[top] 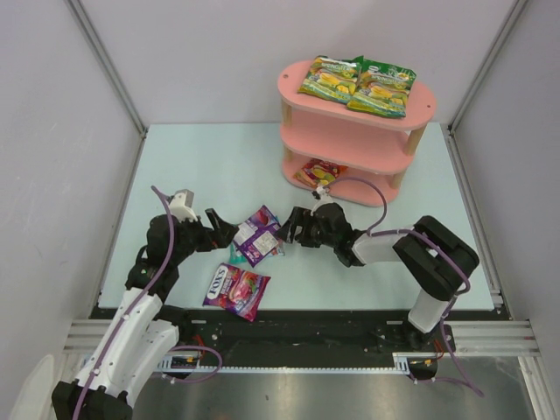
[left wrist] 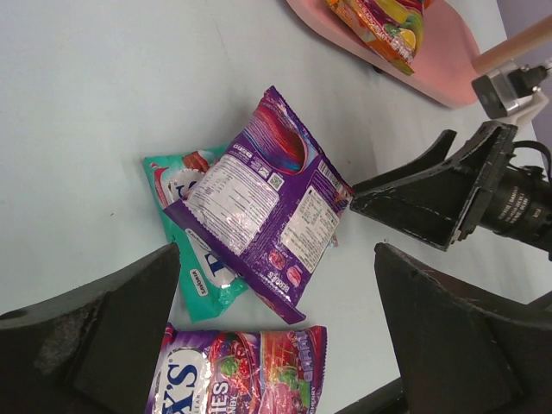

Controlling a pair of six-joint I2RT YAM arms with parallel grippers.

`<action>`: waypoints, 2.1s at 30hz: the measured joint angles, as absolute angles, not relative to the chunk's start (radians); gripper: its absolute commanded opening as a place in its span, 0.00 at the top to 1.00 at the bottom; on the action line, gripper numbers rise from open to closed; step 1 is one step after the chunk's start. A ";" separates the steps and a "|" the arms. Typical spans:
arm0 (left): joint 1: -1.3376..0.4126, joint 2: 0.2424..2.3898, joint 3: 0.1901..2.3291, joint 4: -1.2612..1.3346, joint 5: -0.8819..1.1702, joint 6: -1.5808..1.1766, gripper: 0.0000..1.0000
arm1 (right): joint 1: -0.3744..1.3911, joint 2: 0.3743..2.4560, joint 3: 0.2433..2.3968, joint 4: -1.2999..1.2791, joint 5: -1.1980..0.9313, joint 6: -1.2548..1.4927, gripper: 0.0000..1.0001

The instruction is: Place and organize the candy bags onto the shelf

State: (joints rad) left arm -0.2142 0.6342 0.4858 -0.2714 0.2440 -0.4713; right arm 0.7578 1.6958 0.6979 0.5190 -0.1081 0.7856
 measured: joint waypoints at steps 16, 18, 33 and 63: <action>-0.214 0.634 0.472 -0.271 0.245 -0.471 0.00 | 0.753 1.786 0.704 0.657 -0.205 0.868 0.74; -0.214 0.634 0.472 -0.271 0.245 -0.471 0.00 | 0.751 1.779 0.704 0.669 -0.205 0.860 0.83; -0.214 0.634 0.472 -0.271 0.245 -0.471 0.00 | 0.733 1.513 0.704 0.525 -0.159 0.708 1.00; -0.217 0.635 0.471 -0.271 0.248 -0.471 0.00 | 1.089 1.422 0.933 -0.090 -0.319 0.206 0.19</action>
